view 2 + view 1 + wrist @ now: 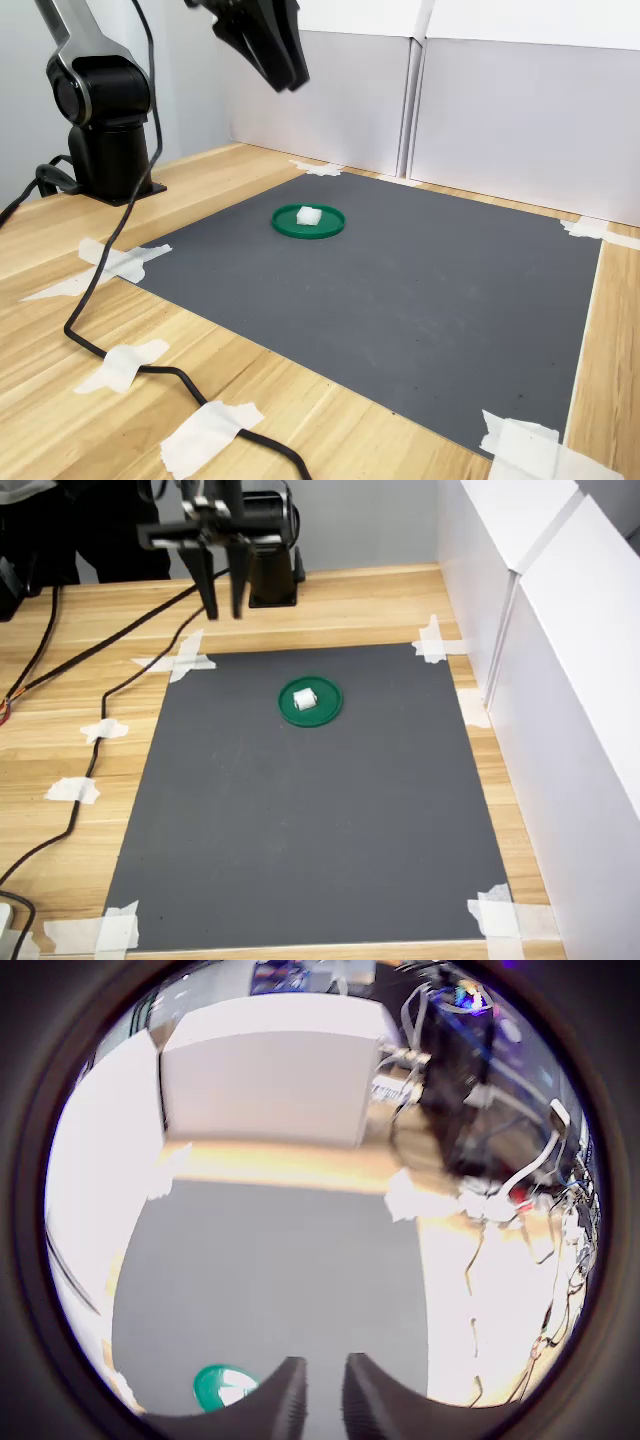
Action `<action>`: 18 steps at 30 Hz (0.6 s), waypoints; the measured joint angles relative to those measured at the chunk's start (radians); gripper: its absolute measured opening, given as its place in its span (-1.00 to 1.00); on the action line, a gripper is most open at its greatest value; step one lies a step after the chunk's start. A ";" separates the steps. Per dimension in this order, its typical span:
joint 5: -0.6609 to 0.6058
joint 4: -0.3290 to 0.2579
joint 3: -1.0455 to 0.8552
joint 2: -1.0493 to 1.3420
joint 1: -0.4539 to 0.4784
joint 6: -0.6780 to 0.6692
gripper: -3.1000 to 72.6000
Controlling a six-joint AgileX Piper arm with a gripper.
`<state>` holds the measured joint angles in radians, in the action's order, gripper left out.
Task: Grasp a white terminal and put it on the green lid.
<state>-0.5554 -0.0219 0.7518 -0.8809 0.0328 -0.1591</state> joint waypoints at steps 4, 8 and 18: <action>0.070 0.004 -0.047 0.145 0.007 0.064 -0.92; 0.162 0.015 -0.190 0.279 0.007 0.111 -0.95; 0.198 0.030 -0.601 0.675 0.007 0.148 -0.96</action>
<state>-0.3579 0.0081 0.1513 -0.2059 0.0400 -0.0109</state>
